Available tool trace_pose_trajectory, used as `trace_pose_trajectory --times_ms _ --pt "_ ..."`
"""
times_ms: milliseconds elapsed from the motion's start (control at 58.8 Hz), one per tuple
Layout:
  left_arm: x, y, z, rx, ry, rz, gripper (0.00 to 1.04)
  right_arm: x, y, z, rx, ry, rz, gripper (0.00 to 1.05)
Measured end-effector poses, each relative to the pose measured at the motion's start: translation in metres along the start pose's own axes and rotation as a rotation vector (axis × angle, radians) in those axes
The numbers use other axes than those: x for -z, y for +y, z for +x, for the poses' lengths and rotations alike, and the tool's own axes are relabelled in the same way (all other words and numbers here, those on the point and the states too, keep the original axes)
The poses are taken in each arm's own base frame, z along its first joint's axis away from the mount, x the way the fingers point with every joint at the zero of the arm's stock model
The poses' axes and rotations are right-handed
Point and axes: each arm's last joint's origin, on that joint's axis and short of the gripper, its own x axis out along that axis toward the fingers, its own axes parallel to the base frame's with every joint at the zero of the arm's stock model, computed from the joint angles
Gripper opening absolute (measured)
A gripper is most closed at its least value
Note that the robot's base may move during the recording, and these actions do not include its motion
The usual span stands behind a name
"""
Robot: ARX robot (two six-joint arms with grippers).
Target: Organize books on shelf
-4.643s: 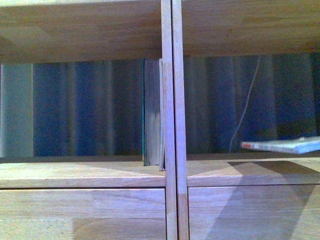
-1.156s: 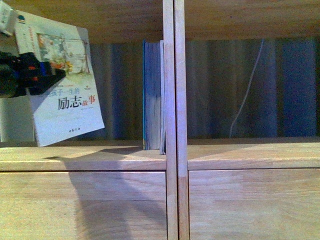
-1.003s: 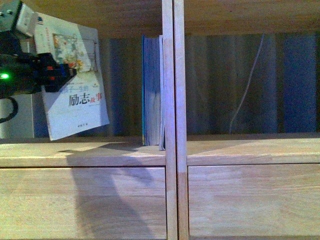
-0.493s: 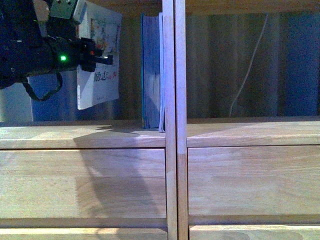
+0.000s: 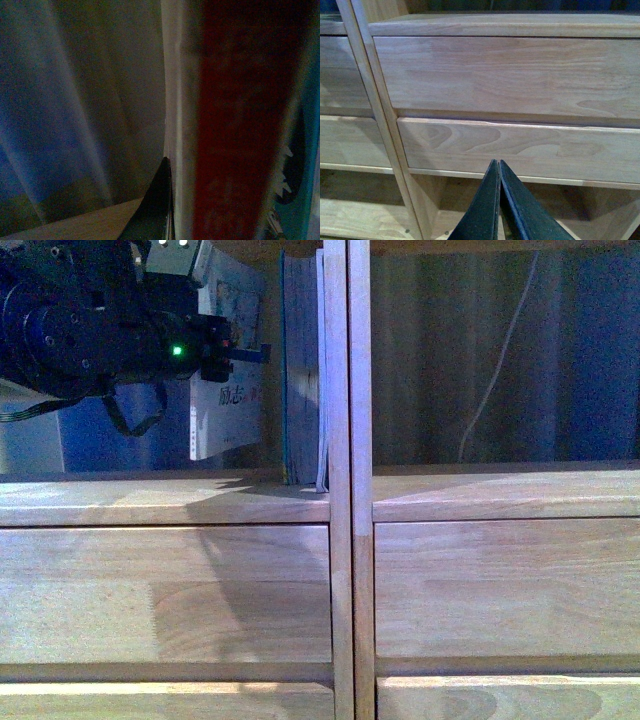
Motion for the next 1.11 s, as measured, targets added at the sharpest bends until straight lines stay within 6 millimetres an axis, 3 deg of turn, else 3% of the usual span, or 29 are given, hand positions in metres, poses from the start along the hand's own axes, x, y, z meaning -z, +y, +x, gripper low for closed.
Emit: trace_pose_trajectory --times_ms 187,374,612,1105 --pt "0.003 -0.014 0.005 -0.037 0.082 0.023 0.07 0.005 0.0 0.0 0.0 -0.002 0.0 0.03" --pt "0.017 -0.014 0.01 -0.096 0.145 0.044 0.07 0.01 0.0 0.0 0.001 -0.005 0.0 0.03" --pt "0.017 -0.011 0.01 -0.099 0.134 0.075 0.07 0.016 0.0 0.0 0.001 -0.009 -0.001 0.03" --pt "0.017 -0.029 0.009 -0.103 0.086 0.134 0.07 0.016 0.0 -0.001 0.001 -0.012 -0.001 0.03"
